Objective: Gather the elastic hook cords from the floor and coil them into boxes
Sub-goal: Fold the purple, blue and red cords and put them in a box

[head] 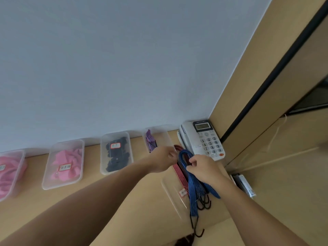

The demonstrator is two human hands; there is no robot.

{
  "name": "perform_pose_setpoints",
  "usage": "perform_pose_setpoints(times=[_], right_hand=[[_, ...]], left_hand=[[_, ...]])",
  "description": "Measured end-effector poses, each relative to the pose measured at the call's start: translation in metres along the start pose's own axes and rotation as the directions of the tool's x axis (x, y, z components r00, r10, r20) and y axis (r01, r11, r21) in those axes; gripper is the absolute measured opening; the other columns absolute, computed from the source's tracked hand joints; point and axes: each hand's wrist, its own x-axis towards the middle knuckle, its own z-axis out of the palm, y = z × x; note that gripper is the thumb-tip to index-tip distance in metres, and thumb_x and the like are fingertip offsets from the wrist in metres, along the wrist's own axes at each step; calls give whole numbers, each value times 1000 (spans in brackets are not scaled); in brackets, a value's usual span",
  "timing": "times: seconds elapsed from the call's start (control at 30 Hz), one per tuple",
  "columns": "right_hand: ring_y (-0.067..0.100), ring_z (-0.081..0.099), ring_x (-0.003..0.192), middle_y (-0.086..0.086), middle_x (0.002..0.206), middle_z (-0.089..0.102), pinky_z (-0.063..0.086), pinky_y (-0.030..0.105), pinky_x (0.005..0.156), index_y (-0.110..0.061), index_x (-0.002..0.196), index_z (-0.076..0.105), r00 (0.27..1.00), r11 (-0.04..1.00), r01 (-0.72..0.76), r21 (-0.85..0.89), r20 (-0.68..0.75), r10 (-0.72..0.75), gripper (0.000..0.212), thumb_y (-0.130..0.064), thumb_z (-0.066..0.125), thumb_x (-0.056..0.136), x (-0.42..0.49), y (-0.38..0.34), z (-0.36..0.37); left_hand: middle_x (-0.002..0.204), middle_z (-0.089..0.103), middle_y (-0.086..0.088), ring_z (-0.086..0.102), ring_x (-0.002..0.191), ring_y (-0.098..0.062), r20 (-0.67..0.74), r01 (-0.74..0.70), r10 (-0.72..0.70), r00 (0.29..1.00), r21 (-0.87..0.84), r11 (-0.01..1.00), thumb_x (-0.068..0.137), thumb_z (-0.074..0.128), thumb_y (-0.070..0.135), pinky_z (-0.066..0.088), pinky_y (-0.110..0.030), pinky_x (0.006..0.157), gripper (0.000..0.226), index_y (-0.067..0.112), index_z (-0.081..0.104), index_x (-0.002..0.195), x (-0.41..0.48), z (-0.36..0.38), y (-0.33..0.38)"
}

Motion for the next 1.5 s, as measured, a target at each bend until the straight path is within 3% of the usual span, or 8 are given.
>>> perform_pose_setpoints(times=[0.13,0.43,0.53,0.67,0.9,1.2,1.33,1.5], right_hand=[[17,65,80,3,90,67,55,33,70,-10,101,64,994,991,-52,-126,86,63,27,-32,68,85,-19,15,11],[17,65,74,-1,83,66,53,32,64,-17,90,58,987,980,-11,-198,155,42,15,-30,62,84,-20,27,10],[15,60,65,-3,74,63,44,29,54,-19,81,60,992,993,14,-118,125,1,16,-35,57,84,-11,26,-15],[18,66,88,2,102,69,53,34,71,-18,118,63,993,985,29,172,111,-49,31,-26,54,89,4,16,-55],[16,70,76,-5,97,69,58,33,67,-42,129,52,986,699,90,709,35,-163,59,0,55,88,2,-13,-99],[36,73,80,24,90,73,61,37,69,2,107,64,953,279,80,957,9,-304,35,10,36,88,-20,-46,-142],[26,73,86,12,97,76,60,35,76,-8,110,67,921,439,229,869,-47,-387,40,14,43,88,-26,-51,-154],[-3,53,55,-12,63,65,41,14,56,-18,90,75,916,677,387,626,-177,-361,8,-20,68,90,-29,-52,-152]], left_hand=[[100,66,1,63,91,-14,35,6,-5,999,-16,1000,96,54,19,46,-20,77,27,10,67,118,-10,14,8],[114,68,-5,60,94,-13,21,87,-87,996,4,996,95,54,20,46,-23,82,31,10,65,123,-11,28,36],[105,67,-1,62,93,-14,28,105,-105,994,-20,994,94,56,22,47,-20,71,26,9,68,114,-11,28,48],[105,72,-6,70,94,-20,102,156,-146,984,-89,984,96,55,28,55,-26,68,28,7,67,110,-13,21,69],[93,77,-9,74,84,-25,209,199,-122,970,-400,895,92,53,36,52,-25,60,24,15,64,92,-30,-11,107],[75,73,-3,71,70,-18,-13,62,-73,997,-392,918,78,77,22,50,-26,56,23,11,61,90,-50,-50,126],[80,74,-11,70,68,-18,-122,-41,-5,992,-372,927,80,75,16,49,-29,61,14,10,64,87,-58,-60,135],[80,73,-7,68,65,-19,-220,-167,54,974,-531,831,89,67,13,49,-26,56,7,9,62,90,-68,-72,146]])
